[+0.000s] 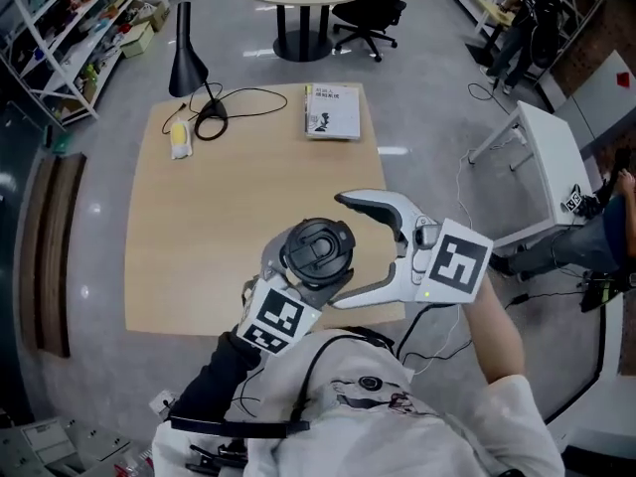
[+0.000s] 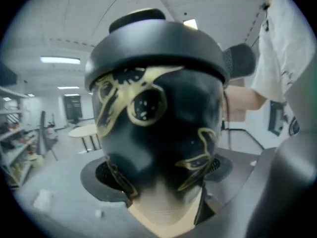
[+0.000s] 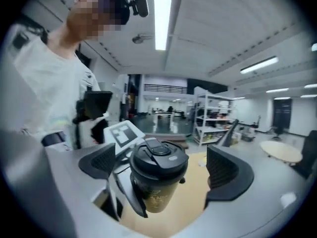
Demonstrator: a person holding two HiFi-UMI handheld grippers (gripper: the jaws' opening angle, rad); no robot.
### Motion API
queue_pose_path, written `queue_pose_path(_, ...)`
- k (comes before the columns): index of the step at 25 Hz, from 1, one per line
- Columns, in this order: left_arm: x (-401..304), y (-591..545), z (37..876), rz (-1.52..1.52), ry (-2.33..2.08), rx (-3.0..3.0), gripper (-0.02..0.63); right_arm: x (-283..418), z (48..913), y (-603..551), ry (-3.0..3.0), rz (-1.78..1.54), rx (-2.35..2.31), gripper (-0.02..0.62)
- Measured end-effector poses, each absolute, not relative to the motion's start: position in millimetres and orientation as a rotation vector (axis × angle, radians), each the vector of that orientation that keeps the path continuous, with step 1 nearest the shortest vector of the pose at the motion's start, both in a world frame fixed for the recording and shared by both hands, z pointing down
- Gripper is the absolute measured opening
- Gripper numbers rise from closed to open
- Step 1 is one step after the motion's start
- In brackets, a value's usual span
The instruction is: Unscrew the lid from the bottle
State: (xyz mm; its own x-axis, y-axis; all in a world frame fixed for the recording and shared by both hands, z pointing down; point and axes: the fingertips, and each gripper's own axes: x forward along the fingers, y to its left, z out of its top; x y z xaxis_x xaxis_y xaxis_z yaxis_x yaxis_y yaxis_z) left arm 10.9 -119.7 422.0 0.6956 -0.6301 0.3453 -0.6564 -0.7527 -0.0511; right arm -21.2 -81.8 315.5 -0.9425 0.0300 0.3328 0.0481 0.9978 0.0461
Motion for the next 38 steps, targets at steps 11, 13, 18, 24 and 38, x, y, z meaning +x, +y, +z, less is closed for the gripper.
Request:
queue_pose_path(11,73.3,-54.1,411.5,0.424,-0.355,3.128,0.419,-2.7,323.5,-16.3,-2.632,-0.305,-0.879,0.465)
queue_pose_path(13,86.1,-32.7,404.5,0.357,-0.143,3.126,0.419,6.2,317.3,-0.1,-2.561,-0.236,-1.062,0.466)
queue_pose_path(18,75.6,-47.3,404.4,0.326,-0.28,3.059,0.419,7.4,320.3,-23.2,-2.579,-0.169,-0.832,0.556)
queue_pose_path(24,30.6,-108.0,437.1,0.623,-1.078,2.835,0.419,-10.2,338.0,-68.1,-2.682,-0.118,-0.062,0.569)
queue_pose_path(38,89.0,-25.8,430.2,0.441,-0.22,3.08,0.417,4.6,315.6,-6.4,-2.582,-0.284,-0.95,0.494)
